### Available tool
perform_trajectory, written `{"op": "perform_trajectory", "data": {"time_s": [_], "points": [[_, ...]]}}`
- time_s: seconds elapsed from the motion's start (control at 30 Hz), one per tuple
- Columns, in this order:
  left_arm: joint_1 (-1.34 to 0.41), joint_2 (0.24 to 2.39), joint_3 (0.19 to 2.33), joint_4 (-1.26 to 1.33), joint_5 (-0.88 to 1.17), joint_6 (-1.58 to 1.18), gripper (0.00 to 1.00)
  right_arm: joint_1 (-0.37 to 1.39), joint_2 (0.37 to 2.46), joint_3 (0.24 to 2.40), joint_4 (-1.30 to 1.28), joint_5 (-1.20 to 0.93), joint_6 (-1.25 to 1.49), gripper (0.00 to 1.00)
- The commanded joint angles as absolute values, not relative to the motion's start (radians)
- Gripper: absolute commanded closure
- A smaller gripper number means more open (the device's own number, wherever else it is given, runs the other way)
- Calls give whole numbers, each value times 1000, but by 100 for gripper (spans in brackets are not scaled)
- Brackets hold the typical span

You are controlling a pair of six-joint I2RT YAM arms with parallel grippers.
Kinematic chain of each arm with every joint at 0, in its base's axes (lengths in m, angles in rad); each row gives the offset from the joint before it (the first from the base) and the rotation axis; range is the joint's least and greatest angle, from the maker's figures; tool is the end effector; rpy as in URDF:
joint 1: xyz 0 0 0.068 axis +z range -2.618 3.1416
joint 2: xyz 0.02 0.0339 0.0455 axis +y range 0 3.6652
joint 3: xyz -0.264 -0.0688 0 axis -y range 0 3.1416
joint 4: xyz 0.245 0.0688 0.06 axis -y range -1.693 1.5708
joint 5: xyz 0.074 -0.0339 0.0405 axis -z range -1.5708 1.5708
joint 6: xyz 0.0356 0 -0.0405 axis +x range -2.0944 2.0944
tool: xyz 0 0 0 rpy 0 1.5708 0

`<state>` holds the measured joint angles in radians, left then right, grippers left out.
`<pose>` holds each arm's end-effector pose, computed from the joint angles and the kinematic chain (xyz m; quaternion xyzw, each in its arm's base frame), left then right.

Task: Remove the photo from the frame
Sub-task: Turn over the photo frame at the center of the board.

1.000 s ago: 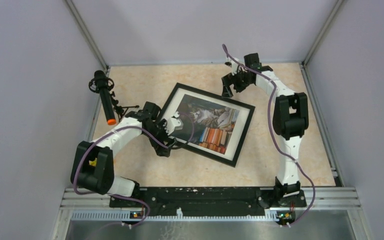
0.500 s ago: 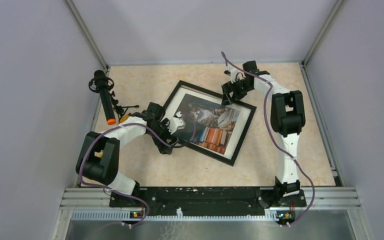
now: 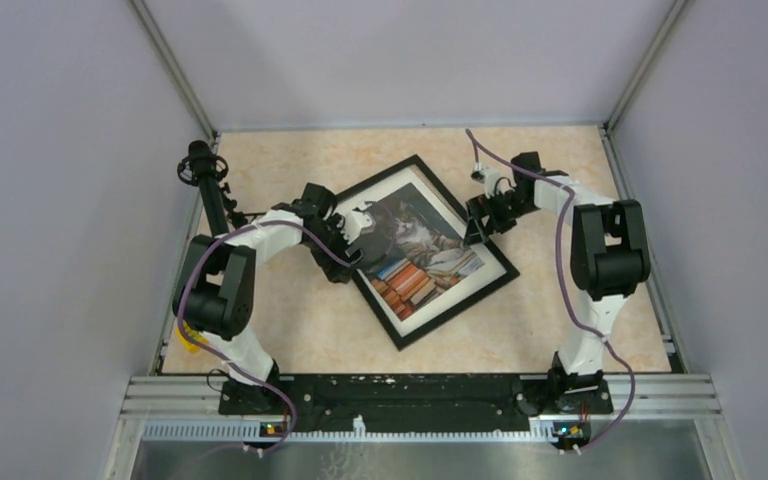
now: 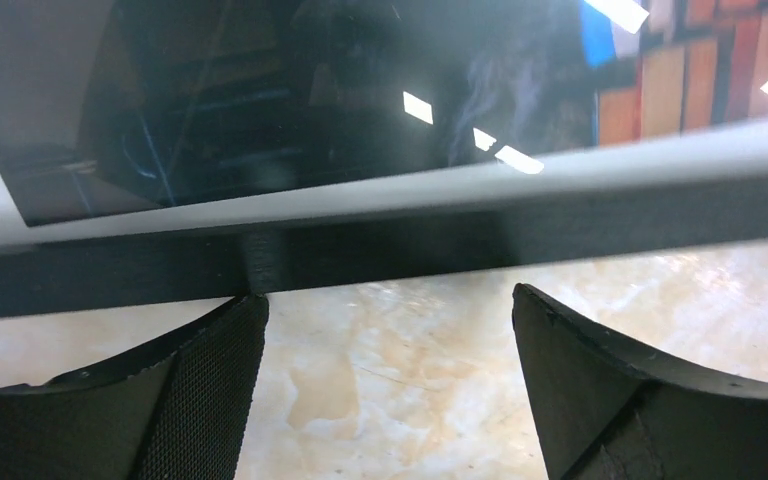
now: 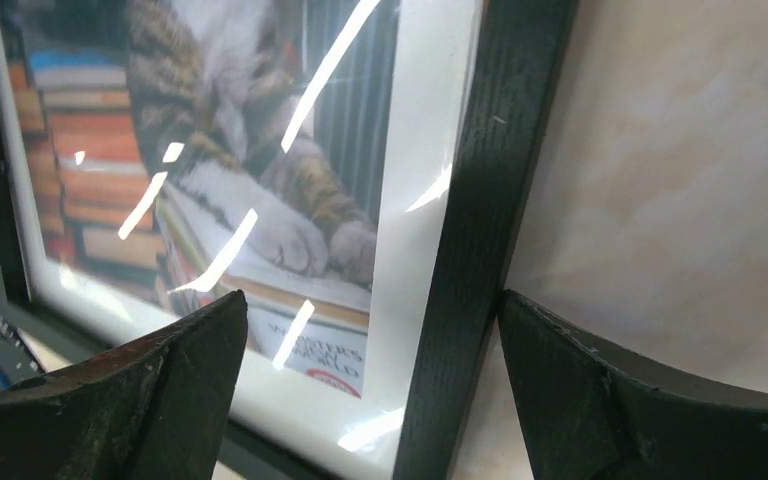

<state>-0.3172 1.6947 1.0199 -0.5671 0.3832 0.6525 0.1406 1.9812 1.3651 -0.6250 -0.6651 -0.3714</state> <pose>0.2961 -0.1112 0.1680 0.4790 0.8423 -0.1584 0.1898 0.3860 0.0768 0.1665 -0.2879 0.8884 0.3020 0.1912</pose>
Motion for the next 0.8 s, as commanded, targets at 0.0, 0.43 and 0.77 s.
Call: {"op": "perform_trajectory", "data": {"time_s": [0.0,0.43,0.77], "points": [[-312,1787,1091,-538,424,658,6,163,1917,1188,-720,-723,-339,8],[-311,1900,1263,-594,519,650,6,245,1775,1034,-818,-662,-409,10],[-314,1919,1294,-603,553,655,6,396,1847,1092,-973,-694,-453,10]]}}
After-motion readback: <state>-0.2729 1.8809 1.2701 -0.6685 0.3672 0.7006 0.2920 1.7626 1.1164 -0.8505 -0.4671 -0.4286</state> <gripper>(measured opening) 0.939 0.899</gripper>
